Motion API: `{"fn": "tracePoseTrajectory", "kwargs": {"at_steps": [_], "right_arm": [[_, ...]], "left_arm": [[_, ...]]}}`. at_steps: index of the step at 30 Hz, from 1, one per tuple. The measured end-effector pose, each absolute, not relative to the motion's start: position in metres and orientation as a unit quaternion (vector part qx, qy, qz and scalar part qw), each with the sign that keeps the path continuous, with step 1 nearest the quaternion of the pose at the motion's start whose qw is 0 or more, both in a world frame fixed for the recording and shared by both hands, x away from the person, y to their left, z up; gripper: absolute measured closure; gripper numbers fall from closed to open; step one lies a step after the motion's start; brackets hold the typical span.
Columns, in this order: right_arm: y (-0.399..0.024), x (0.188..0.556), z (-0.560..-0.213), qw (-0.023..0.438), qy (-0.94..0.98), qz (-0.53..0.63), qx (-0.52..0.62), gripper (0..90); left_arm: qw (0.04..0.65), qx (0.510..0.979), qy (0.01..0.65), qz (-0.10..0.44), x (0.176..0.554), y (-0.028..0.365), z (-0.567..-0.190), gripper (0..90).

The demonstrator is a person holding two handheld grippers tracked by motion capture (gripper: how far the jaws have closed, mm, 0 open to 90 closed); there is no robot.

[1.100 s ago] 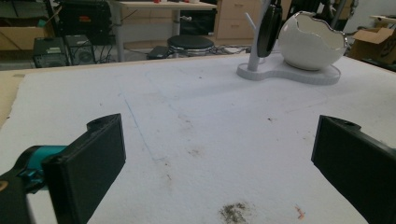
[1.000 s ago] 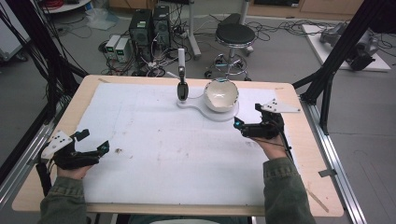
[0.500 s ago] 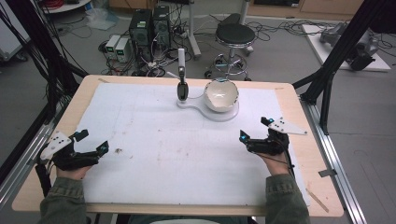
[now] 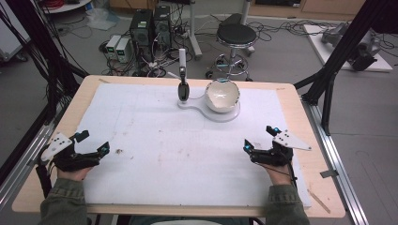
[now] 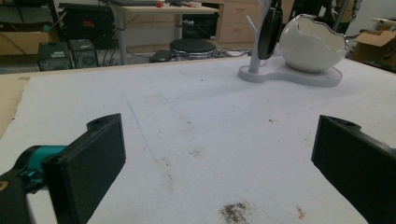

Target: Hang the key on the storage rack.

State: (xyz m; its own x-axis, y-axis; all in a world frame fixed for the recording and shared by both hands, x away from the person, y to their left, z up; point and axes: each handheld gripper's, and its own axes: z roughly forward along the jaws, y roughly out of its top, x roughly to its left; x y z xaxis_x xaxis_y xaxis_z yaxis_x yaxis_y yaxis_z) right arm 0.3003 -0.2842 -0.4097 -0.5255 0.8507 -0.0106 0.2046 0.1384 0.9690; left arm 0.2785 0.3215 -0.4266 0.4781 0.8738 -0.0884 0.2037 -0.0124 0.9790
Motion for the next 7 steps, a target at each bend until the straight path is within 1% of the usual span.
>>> {"fn": "tracePoseTrajectory", "kwargs": {"at_steps": [7], "right_arm": [[-0.2862, 0.2995, -0.4085, 0.301, 0.683, 0.540, 0.388, 0.5]], "left_arm": [[0.564, 0.651, 0.414, 0.293, 0.2804, 0.3195, -0.4277, 3.3]]}}
